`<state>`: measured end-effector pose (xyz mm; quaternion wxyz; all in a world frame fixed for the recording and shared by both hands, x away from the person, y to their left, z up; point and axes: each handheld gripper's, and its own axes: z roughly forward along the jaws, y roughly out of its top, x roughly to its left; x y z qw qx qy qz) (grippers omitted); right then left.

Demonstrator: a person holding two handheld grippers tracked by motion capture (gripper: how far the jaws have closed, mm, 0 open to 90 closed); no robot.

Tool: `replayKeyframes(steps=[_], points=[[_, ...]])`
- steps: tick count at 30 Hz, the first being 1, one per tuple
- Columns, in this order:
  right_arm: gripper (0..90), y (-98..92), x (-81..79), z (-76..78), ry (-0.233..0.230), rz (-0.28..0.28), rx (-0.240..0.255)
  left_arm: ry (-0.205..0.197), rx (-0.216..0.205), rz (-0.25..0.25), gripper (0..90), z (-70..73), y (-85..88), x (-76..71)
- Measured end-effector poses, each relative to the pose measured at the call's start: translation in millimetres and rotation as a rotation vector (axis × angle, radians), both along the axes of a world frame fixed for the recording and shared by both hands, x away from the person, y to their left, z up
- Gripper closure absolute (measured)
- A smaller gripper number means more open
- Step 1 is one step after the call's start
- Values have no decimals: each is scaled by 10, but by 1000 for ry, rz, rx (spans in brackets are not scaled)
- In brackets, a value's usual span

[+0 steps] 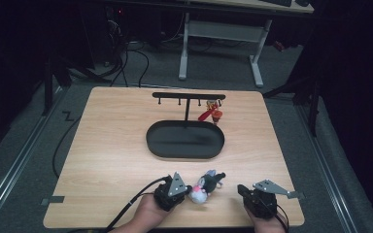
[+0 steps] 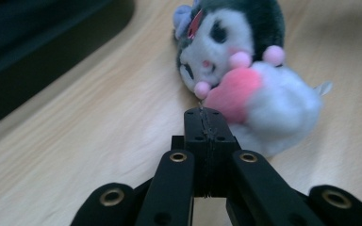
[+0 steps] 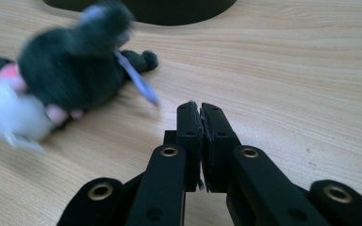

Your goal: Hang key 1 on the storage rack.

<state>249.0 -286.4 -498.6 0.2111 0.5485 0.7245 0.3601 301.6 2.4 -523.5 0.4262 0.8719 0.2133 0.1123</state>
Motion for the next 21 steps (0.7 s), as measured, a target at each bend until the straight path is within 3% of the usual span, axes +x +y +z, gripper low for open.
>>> replayKeyframes(steps=[4,7,12,16,21], points=[[870,-40,12,-3,10,-3,15,26,2,-49,897,-7,-218,-79],[870,-114,10,3,13,-14,28,22,1,-80,895,9,-349,-154],[874,-245,-122,21,37,-43,42,26,-20,-78,883,36,-384,-164],[881,-197,-171,-71,98,7,53,26,-11,-94,884,15,-402,-185],[881,51,-53,-148,133,81,10,34,-18,-107,881,-16,-445,-238]])
